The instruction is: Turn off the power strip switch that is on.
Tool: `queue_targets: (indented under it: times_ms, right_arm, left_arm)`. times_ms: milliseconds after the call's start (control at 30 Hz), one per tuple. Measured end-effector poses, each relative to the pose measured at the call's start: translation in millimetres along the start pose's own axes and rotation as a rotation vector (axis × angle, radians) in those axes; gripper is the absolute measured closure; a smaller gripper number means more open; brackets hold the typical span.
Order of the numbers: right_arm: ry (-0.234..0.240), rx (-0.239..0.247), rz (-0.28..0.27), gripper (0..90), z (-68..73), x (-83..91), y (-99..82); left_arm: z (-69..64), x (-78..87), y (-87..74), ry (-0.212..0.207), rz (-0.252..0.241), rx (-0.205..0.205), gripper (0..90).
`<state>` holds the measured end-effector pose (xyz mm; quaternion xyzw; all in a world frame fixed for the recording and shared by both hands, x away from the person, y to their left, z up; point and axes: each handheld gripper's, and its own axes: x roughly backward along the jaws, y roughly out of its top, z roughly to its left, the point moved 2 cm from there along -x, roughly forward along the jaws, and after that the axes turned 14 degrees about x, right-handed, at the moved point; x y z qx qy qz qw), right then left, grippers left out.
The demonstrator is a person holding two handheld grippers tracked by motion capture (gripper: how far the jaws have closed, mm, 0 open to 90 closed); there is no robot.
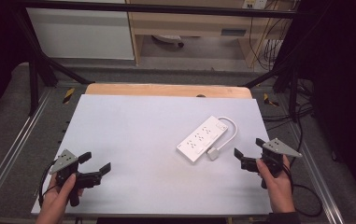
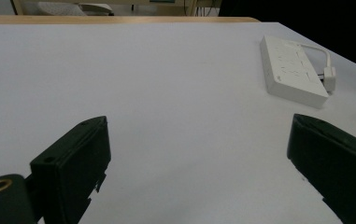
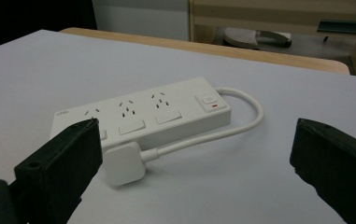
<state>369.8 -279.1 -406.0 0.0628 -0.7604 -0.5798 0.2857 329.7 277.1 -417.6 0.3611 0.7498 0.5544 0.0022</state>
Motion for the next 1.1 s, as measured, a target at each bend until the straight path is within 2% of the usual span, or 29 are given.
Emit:
queue_targets:
  times_ms: [133, 567, 700, 933, 1000, 1100]
  right_arm:
    - [0.003, 0.009, 0.025, 2.8, 2.2, -1.9, -6.4]
    - [0.087, 0.037, 0.093, 2.8, 16.3, -23.1, -29.0]
    - [0.117, 0.047, 0.117, 2.8, 23.9, -31.9, -30.7]
    - [0.137, 0.068, 0.147, 3.2, 34.8, -47.2, -27.5]
    - [0.126, 0.078, 0.172, 3.1, 34.5, -49.5, -27.1]
    - [0.06, 0.084, 0.25, 3.4, 25.8, -50.5, -32.9]
  left_arm:
    - [-0.3, 0.0, 0.0, -0.002, 0.002, 0.001, 6.2]
    - [-0.9, -0.2, -0.2, -0.003, 0.001, 0.002, 6.1]
    - [-1.1, -0.5, -0.3, -0.002, 0.003, 0.0, 6.2]
    - [-1.8, -0.8, -0.3, -0.003, 0.003, -0.003, 6.1]
    - [-2.0, -0.5, -0.4, -0.002, 0.004, -0.005, 6.2]
    - [-2.1, -0.6, -0.2, -0.004, 0.003, -0.007, 6.1]
